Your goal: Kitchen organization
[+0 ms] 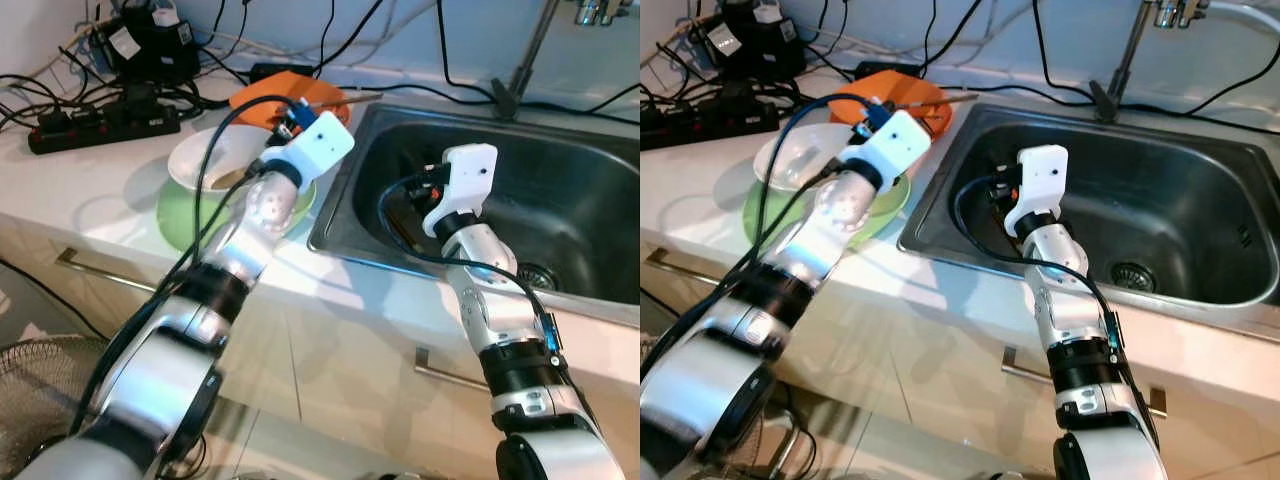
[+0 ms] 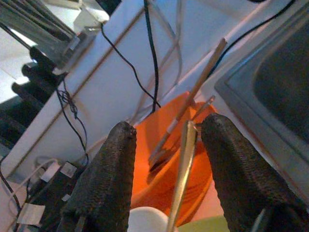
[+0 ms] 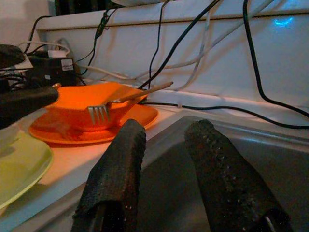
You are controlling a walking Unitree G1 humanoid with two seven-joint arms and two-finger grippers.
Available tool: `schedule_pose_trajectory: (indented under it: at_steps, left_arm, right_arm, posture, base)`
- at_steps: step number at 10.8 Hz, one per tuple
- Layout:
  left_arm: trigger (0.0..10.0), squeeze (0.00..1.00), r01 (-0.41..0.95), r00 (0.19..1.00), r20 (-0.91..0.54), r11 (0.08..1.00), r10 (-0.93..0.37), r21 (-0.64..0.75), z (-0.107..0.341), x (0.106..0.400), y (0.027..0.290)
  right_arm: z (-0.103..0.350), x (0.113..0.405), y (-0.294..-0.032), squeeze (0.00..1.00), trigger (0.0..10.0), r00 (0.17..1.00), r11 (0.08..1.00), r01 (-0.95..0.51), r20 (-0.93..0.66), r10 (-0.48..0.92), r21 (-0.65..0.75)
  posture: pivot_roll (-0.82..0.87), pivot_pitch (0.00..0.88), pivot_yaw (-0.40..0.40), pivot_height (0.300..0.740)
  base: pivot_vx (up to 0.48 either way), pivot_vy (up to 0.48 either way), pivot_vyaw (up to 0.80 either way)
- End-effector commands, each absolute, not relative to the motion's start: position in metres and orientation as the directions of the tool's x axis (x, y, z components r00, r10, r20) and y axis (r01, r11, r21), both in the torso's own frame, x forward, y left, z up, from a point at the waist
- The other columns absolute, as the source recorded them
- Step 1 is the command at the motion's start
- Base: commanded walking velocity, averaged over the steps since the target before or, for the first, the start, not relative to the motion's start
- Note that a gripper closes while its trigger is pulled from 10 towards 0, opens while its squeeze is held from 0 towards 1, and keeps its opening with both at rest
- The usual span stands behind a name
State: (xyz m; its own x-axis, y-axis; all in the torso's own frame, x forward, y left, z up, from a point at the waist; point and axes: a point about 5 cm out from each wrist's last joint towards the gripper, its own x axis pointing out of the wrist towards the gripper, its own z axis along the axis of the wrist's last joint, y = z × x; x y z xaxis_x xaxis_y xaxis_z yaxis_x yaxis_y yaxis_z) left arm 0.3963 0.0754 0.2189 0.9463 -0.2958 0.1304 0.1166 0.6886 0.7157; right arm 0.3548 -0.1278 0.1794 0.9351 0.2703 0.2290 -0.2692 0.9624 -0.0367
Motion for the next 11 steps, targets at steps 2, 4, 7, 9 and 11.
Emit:
schedule_pose_trajectory:
  at_steps: [2,4,7,9,11]
  left_arm:
    - [10.0,0.00,0.115,0.944,0.148,0.715,-0.295,0.689,0.228,0.401,0.071]
    - [10.0,0.00,0.108,0.943,0.149,0.698,-0.297,0.708,0.231,0.404,0.069]
    - [10.0,0.00,0.121,0.956,0.089,0.652,-0.279,0.749,0.228,0.410,0.069]
    - [10.0,0.00,0.132,0.959,0.064,0.634,-0.276,0.762,0.227,0.412,0.069]
    - [10.0,0.00,0.118,0.964,0.058,0.613,-0.259,0.781,0.228,0.414,0.071]
  right_arm:
    - [0.181,0.353,-0.127,0.00,10.0,0.935,0.960,-0.276,0.221,0.277,-0.033]
    - [0.184,0.354,-0.129,0.00,10.0,0.939,0.965,-0.260,0.226,0.260,-0.029]
    - [0.185,0.354,-0.130,0.00,10.0,0.940,0.966,-0.256,0.225,0.256,-0.029]
    - [0.186,0.354,-0.132,0.00,10.0,0.942,0.968,-0.249,0.227,0.246,-0.017]
    - [0.186,0.354,-0.131,0.00,10.0,0.942,0.969,-0.248,0.231,0.244,-0.011]
  posture:
    - [0.03,0.020,0.009,0.740]
    - [0.03,0.016,0.011,0.740]
    - [0.02,0.013,0.012,0.740]
    - [0.02,0.012,0.015,0.740]
    - [0.02,0.013,0.016,0.740]
  base:
    - [0.000,0.000,0.00]
    - [0.000,0.000,0.00]
    - [0.000,0.000,0.00]
    - [0.000,0.000,0.00]
    - [0.000,0.000,0.00]
